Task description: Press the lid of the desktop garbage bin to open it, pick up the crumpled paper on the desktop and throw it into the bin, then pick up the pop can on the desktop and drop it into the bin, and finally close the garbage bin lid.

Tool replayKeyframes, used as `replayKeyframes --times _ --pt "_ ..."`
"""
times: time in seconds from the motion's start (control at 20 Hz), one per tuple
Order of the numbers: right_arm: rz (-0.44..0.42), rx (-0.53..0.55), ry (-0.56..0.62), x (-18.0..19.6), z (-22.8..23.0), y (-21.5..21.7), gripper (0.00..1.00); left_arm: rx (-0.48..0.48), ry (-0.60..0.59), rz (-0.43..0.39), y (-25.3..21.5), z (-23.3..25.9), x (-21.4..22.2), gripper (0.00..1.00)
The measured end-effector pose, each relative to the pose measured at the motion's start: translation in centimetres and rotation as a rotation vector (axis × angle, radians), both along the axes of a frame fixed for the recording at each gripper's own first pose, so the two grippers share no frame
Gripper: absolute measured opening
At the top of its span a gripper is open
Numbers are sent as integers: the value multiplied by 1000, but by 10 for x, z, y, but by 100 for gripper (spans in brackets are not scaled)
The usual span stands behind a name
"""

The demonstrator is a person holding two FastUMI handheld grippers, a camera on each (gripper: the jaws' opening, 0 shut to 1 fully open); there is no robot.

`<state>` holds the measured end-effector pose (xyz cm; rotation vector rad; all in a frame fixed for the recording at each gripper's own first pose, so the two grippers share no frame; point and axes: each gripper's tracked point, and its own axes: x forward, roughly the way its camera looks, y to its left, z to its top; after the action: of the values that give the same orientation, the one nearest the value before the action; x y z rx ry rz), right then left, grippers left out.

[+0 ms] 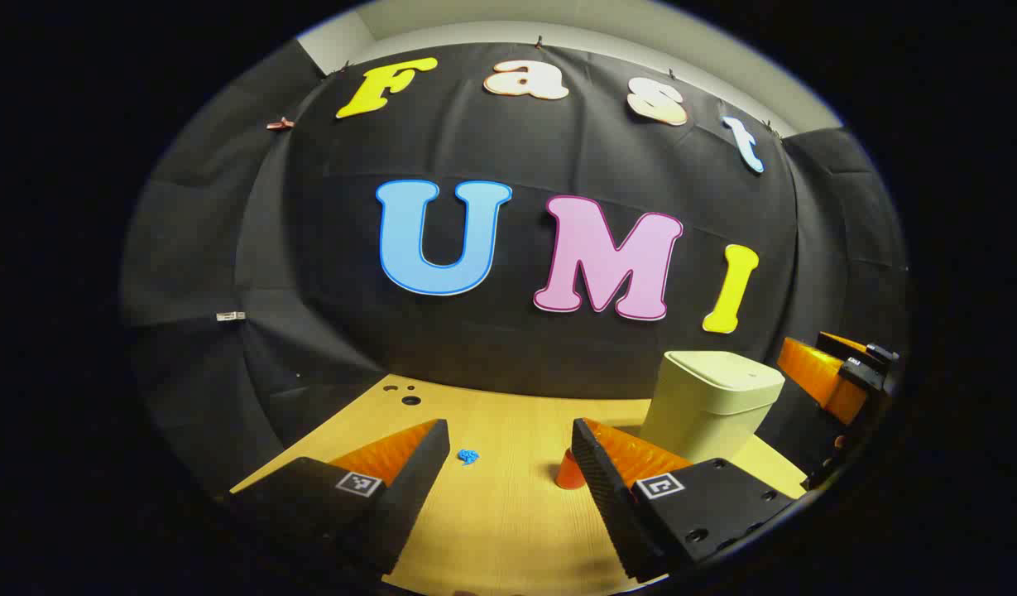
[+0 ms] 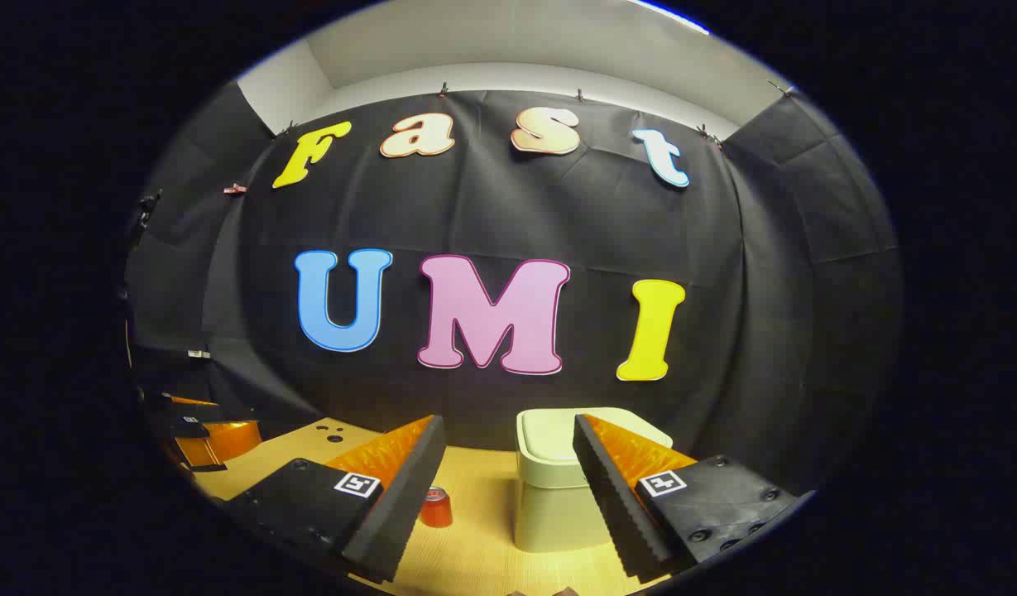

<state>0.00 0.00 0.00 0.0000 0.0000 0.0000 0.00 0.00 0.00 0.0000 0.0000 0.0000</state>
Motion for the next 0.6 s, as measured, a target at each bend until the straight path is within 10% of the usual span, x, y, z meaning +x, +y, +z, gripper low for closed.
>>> replayKeyframes --times 0.6 --pt "8 -21 24 38 -15 -12 97 26 40 -13 -11 -1 54 96"
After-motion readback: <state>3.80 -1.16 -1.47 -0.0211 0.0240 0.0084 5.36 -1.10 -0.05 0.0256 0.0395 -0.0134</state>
